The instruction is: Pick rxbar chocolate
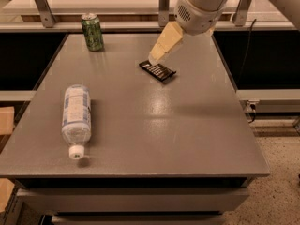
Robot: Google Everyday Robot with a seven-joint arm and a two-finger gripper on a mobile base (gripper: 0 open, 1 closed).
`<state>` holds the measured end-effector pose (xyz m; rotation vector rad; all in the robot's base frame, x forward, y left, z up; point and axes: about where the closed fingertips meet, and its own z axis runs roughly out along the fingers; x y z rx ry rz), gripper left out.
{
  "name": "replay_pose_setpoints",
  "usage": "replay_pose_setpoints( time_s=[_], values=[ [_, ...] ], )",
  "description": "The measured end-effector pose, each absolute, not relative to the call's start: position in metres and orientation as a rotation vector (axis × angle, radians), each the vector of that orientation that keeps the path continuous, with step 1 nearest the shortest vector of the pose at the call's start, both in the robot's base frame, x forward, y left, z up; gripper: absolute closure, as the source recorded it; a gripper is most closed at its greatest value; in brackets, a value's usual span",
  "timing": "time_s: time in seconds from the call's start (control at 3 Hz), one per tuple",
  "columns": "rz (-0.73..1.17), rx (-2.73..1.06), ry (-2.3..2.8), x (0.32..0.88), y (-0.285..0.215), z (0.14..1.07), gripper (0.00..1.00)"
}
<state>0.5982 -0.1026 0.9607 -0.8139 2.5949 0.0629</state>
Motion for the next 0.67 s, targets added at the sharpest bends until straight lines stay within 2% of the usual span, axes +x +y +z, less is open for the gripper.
replay_pose_setpoints(
  time_s=[0.67],
  values=[
    [0.023, -0.86, 2.589, 0.603, -0.091, 0.967, 0.0]
  ],
)
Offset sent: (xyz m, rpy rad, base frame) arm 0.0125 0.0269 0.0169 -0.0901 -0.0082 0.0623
